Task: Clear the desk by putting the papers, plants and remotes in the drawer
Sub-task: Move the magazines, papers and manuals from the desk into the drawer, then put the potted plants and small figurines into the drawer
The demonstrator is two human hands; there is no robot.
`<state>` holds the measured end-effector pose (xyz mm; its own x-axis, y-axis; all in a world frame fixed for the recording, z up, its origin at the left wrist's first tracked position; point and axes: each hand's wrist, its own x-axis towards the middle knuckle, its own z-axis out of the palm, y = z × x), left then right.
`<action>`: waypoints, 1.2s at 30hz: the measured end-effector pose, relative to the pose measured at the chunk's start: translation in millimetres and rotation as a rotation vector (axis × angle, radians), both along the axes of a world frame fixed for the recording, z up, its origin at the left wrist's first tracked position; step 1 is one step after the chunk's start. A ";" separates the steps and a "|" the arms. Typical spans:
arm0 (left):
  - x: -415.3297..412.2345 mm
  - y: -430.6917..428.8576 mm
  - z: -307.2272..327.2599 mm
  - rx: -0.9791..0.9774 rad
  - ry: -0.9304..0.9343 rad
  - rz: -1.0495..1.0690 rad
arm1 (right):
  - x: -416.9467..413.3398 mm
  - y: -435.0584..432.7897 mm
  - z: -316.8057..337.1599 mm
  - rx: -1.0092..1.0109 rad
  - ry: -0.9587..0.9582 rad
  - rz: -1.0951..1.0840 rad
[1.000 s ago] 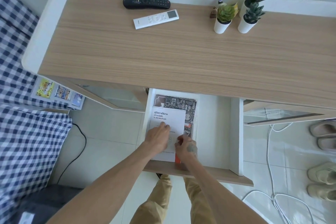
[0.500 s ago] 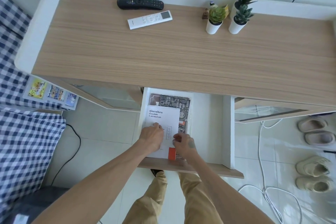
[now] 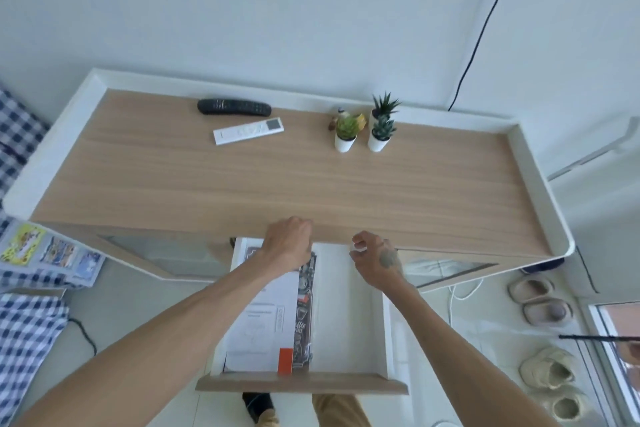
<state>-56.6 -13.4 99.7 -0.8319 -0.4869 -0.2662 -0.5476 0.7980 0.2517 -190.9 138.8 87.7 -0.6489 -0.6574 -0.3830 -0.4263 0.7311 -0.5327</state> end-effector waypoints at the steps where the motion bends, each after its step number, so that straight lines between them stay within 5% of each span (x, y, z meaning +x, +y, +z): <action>1: -13.3 -5.8 6.1 0.006 0.041 0.024 | -12.2 -5.2 6.0 -0.022 0.007 -0.004; 10: -128.5 -64.5 10.5 0.052 0.245 0.332 | -136.5 -65.6 16.2 -0.140 0.034 -0.100; 15: -176.4 -103.0 -14.1 0.369 0.431 0.723 | -191.4 -102.6 -0.1 -0.185 0.047 -0.169; 20: -199.7 -113.7 -47.3 0.449 0.494 0.778 | -217.7 -126.5 -19.2 -0.276 0.032 -0.241; 36: -237.0 -108.2 -84.1 0.046 0.559 0.727 | -224.1 -173.7 -67.2 -0.422 0.102 -0.338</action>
<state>-293.6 -121.5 15.5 -0.3380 -0.9398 0.0509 -0.7001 0.2872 0.6537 -415.0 -34.9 20.5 -0.8707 -0.4887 -0.0552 -0.2696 0.5683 -0.7774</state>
